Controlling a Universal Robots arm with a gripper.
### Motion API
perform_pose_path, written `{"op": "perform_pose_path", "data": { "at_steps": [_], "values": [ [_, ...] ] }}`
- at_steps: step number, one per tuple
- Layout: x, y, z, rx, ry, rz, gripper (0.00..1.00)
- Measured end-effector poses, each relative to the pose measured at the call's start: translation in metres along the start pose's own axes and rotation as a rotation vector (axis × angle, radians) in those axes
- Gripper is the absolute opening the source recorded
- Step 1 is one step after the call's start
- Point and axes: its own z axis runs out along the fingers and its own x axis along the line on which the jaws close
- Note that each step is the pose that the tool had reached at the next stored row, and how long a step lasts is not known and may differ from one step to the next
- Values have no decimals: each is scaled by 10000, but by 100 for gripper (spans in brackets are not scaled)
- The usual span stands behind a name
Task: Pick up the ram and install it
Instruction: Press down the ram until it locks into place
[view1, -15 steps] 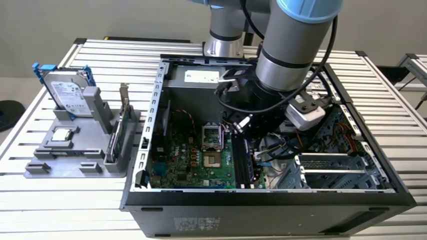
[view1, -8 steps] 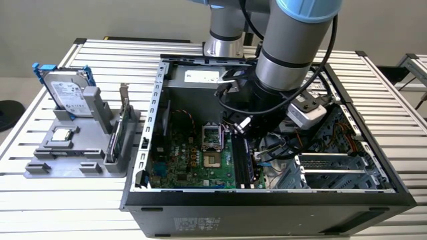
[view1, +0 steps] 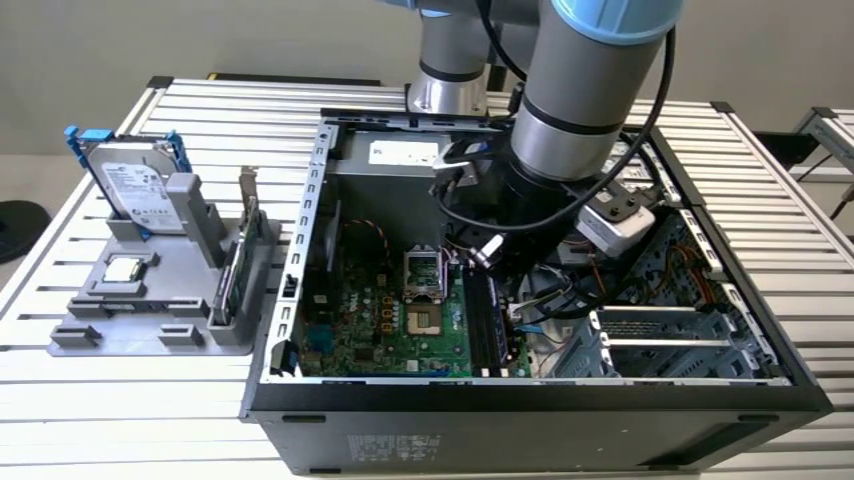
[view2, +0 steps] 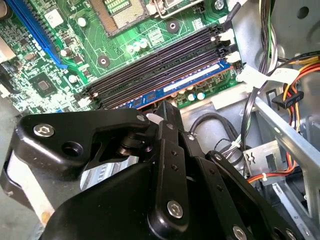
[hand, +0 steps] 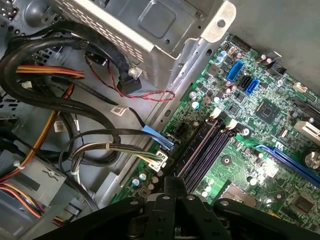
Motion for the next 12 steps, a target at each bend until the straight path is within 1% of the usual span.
{"op": "perform_pose_path", "data": {
  "at_steps": [12],
  "values": [
    [8, -13, -1, -19, 20, -644, 0]
  ]
}}
